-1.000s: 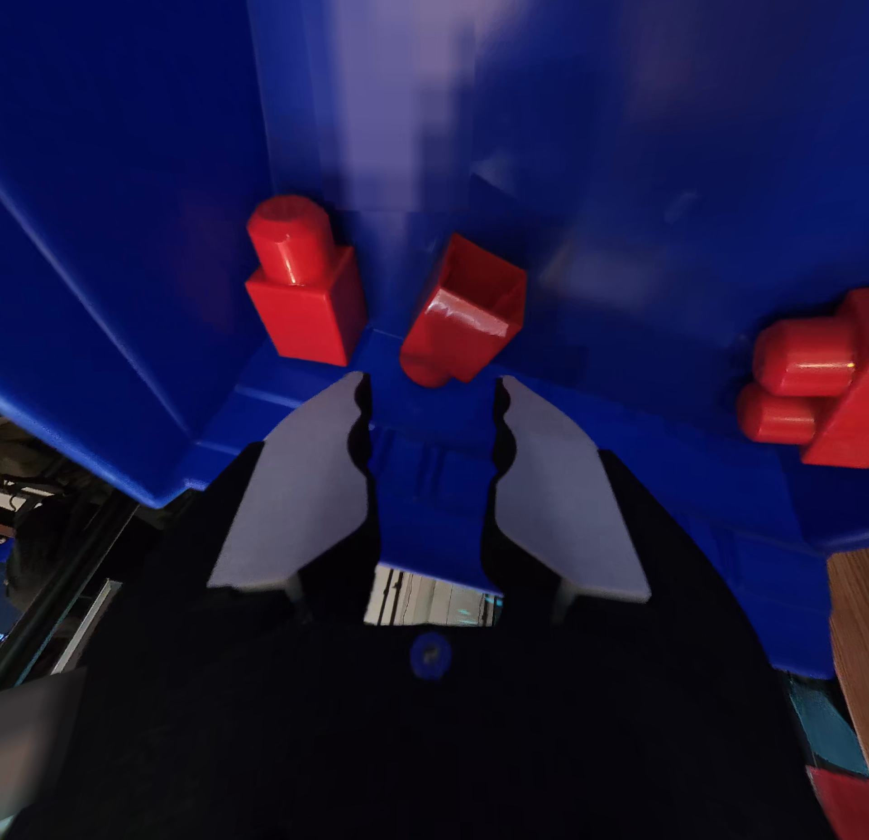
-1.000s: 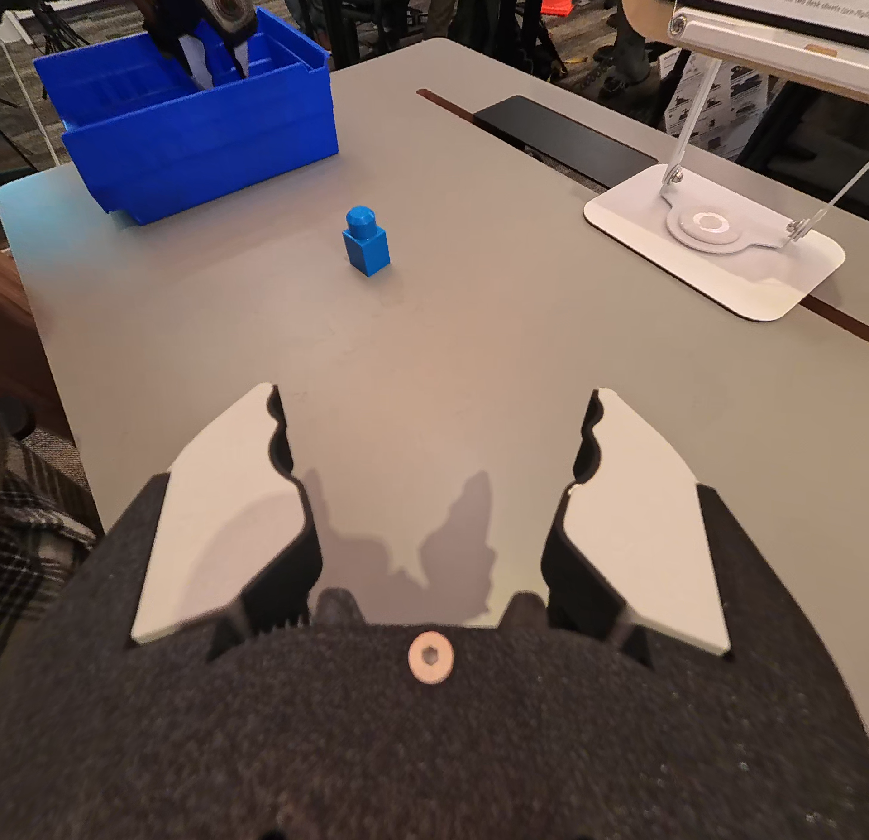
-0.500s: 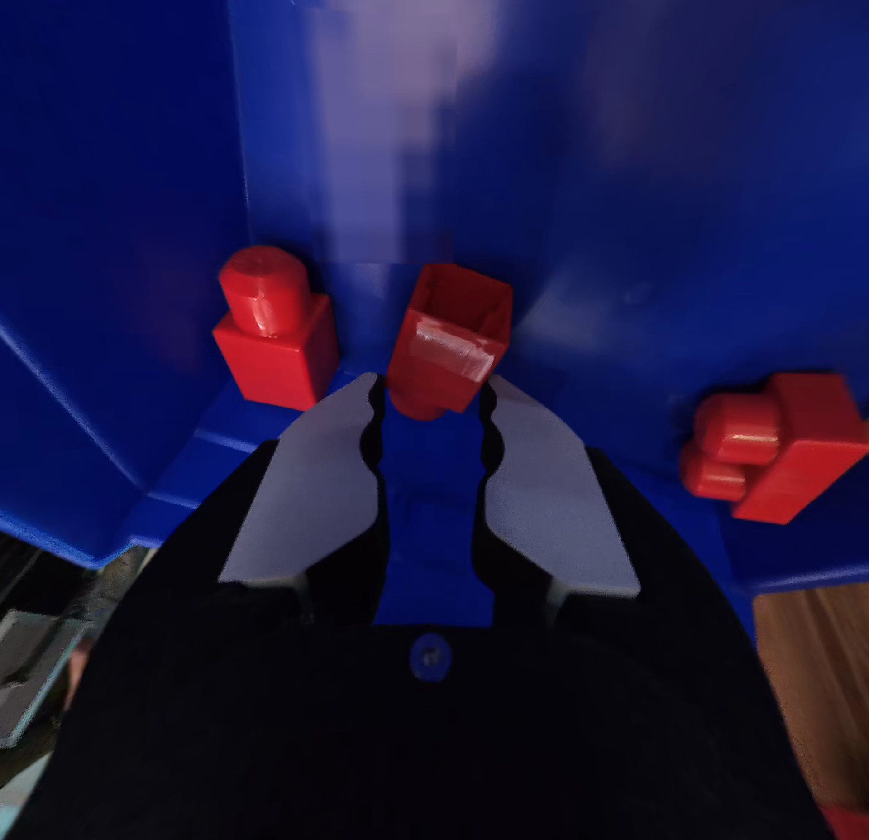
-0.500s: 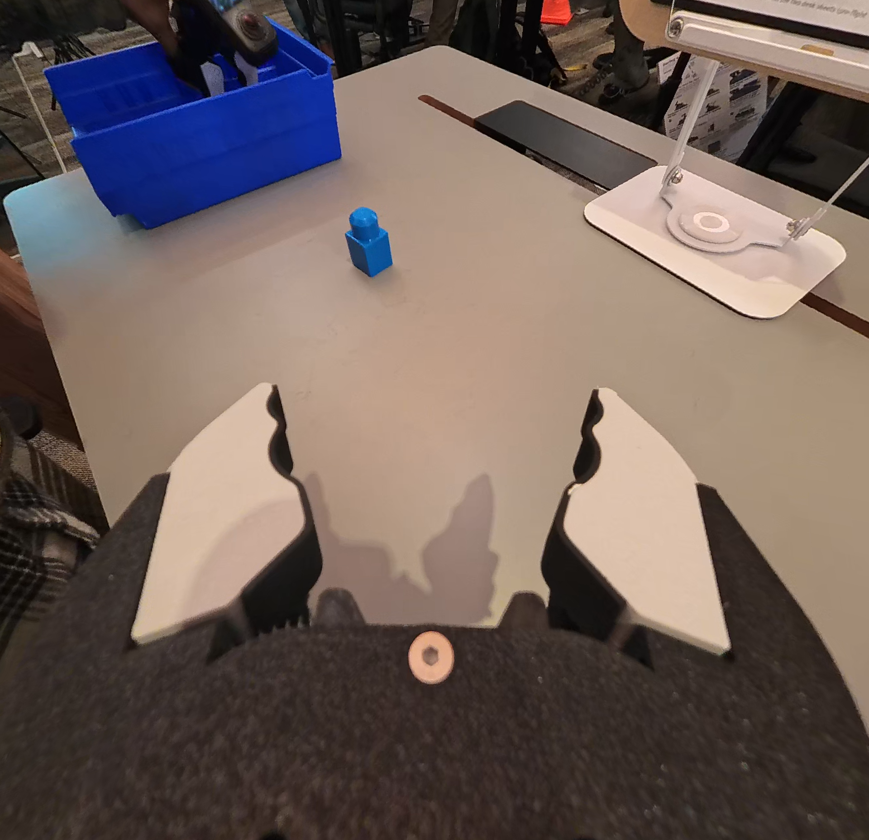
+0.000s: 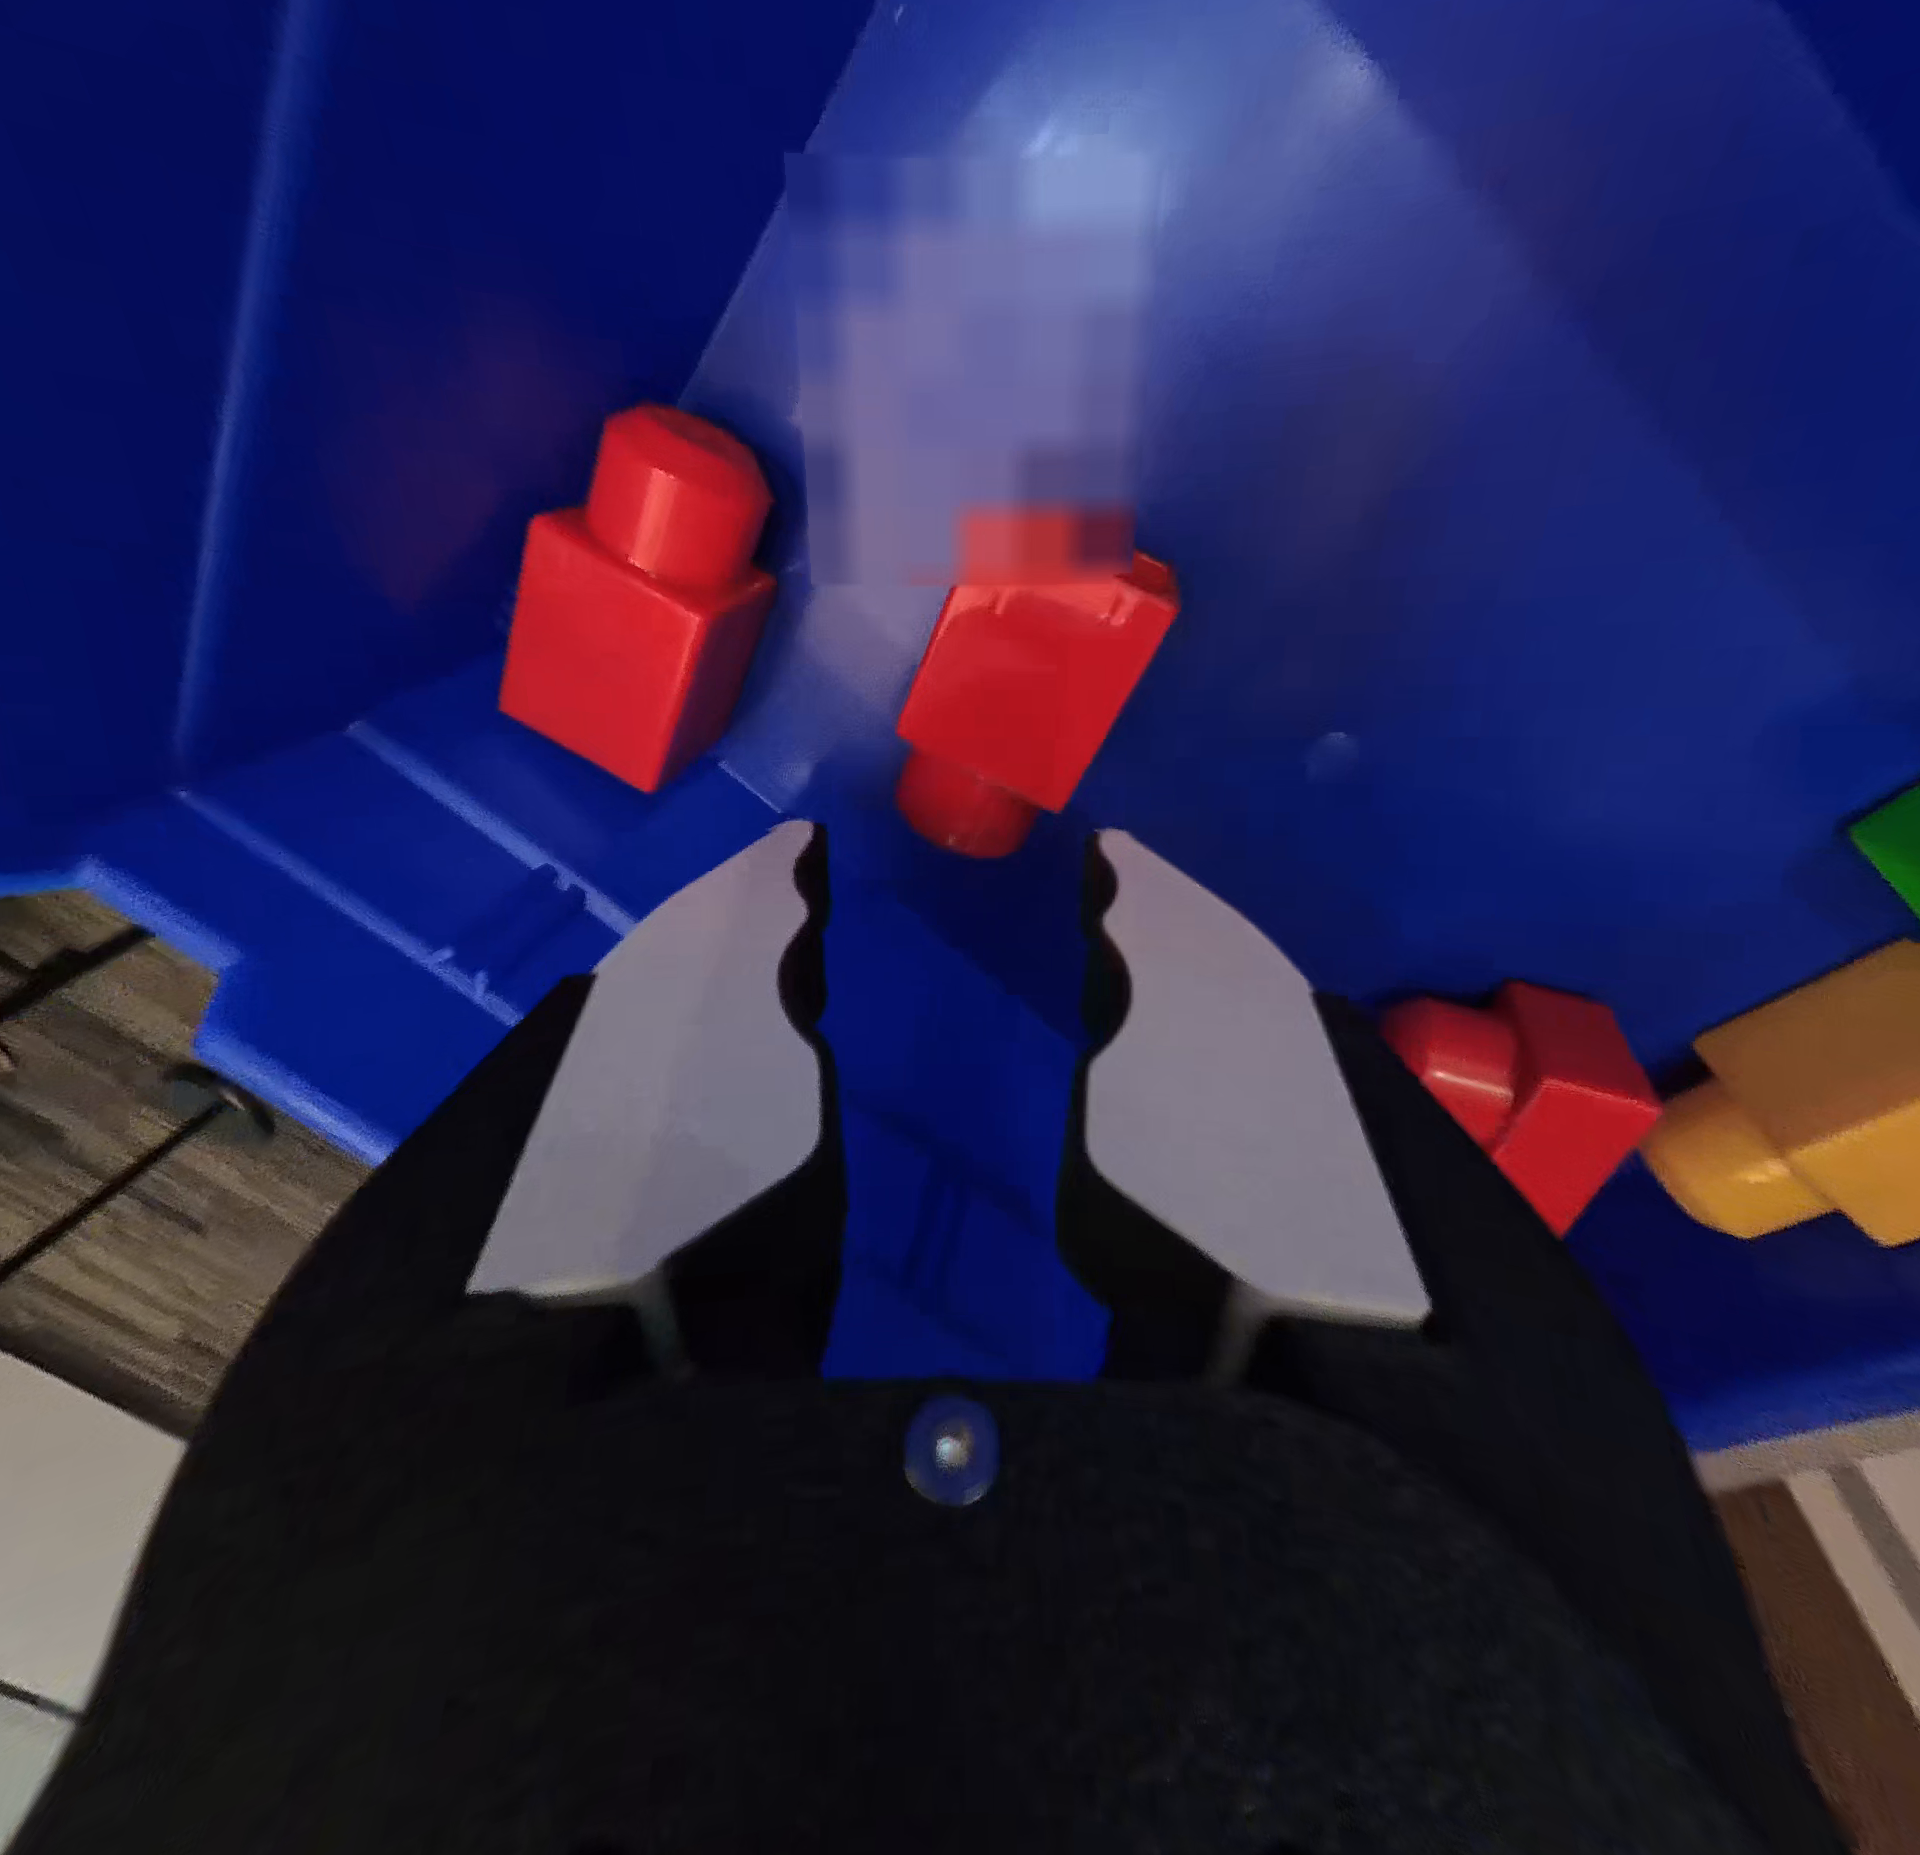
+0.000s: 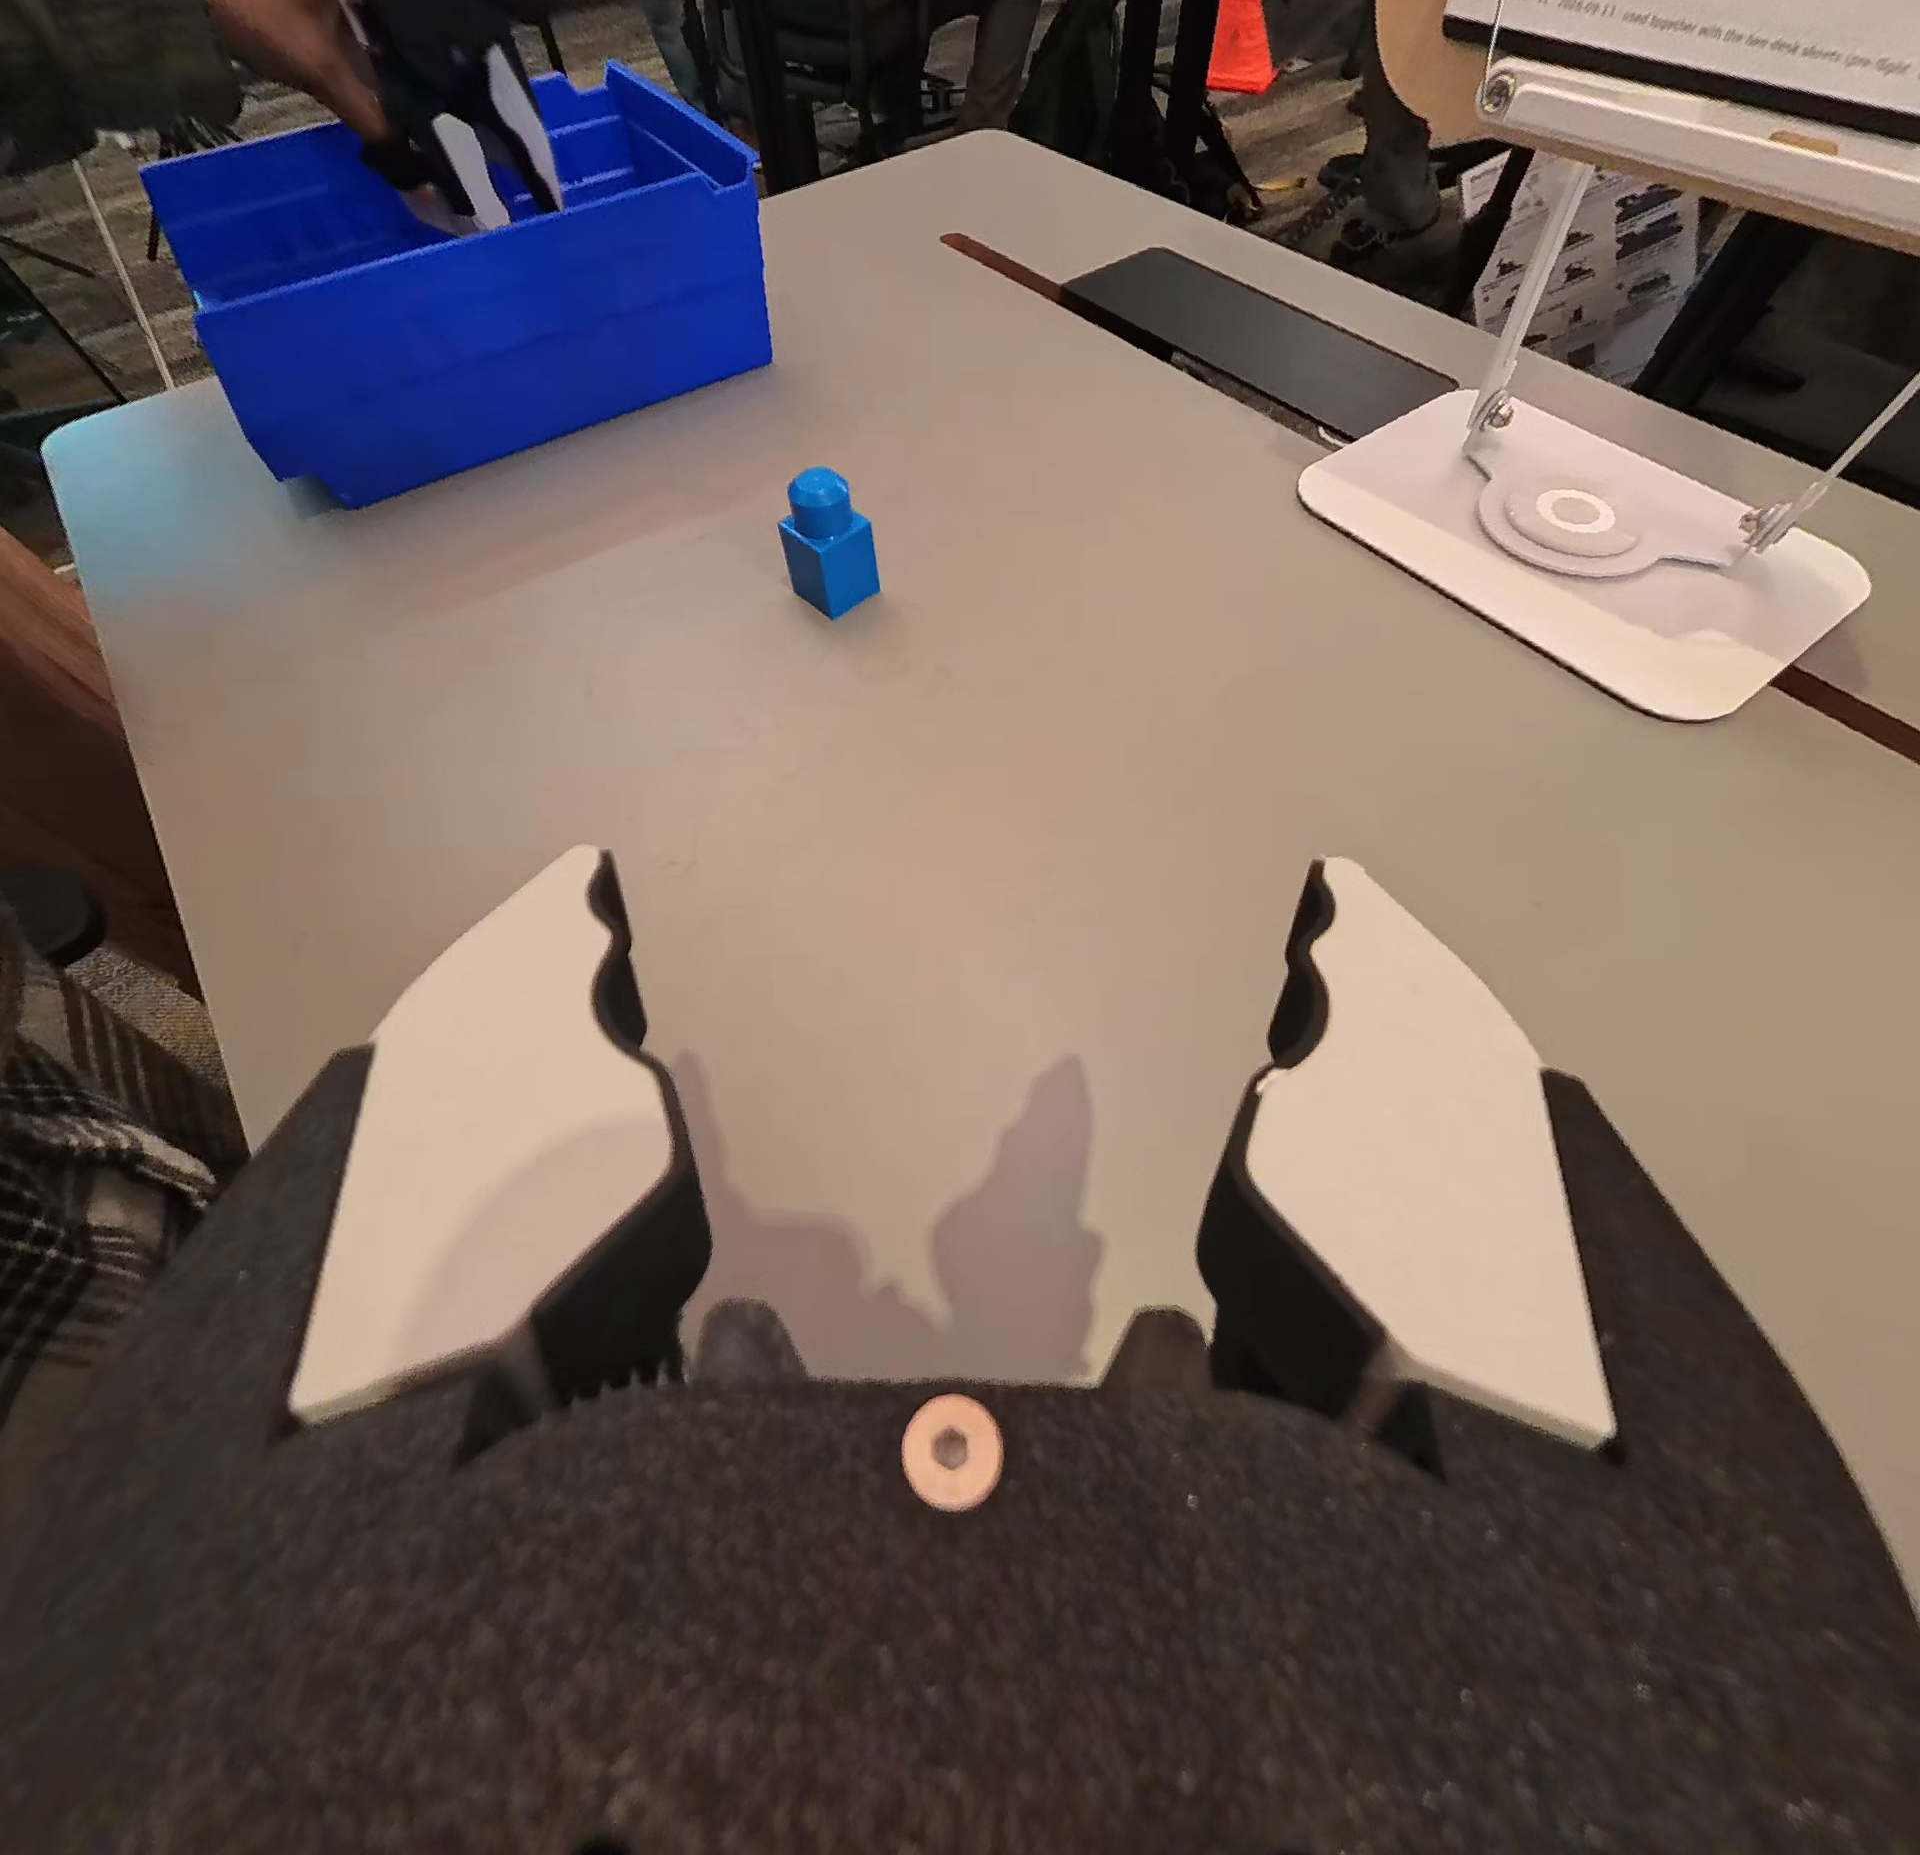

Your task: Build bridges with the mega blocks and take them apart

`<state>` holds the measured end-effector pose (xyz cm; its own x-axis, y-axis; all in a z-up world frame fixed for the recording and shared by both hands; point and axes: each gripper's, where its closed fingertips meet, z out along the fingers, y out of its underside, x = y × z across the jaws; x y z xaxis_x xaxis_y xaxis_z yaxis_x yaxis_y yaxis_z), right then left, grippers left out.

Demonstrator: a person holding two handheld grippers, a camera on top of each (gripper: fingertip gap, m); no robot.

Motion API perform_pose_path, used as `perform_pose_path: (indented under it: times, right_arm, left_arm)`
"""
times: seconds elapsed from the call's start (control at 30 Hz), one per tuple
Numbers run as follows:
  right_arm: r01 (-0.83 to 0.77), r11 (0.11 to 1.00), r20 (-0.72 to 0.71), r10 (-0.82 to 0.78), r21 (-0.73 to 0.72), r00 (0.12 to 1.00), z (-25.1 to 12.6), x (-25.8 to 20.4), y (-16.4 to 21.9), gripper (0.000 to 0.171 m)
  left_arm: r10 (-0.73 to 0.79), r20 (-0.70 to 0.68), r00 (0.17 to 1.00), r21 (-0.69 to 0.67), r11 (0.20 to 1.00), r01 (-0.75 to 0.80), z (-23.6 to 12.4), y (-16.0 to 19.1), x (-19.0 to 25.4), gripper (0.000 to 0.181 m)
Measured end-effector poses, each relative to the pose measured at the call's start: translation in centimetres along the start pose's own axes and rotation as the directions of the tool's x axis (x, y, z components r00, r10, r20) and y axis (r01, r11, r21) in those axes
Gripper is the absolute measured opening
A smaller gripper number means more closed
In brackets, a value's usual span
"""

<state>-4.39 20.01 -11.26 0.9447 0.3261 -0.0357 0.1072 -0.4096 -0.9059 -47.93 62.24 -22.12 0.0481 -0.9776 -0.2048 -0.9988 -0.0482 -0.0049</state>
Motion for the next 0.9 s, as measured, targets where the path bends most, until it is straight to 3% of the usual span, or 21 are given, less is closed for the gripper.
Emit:
perform_pose_path:
  times: [0.1,0.27,0.63,0.9]
  right_arm:
    - [0.003,1.0,0.01,-0.003,0.0,1.0,0.2,-0.2,-0.1,0.119]
    - [0.012,1.0,0.017,-0.012,-0.002,1.0,0.2,-0.6,0.0,0.12]
    - [0.007,1.0,-0.001,-0.007,0.028,1.0,-1.1,-0.3,-0.3,0.118]
    - [0.01,0.999,0.008,-0.01,0.047,1.0,-2.0,-0.6,0.0,0.116]
  left_arm:
    - [0.049,0.047,0.998,-0.003,0.999,-0.048,0.1,0.4,-0.1,0.036]
    - [0.122,0.088,0.989,-0.103,0.988,-0.113,0.9,0.7,-0.4,0.04]
    - [0.143,0.04,0.989,-0.179,0.975,-0.134,2.4,0.8,-0.3,0.032]
    - [0.142,0.052,0.989,-0.278,0.953,-0.122,-1.3,1.8,0.2,0.031]
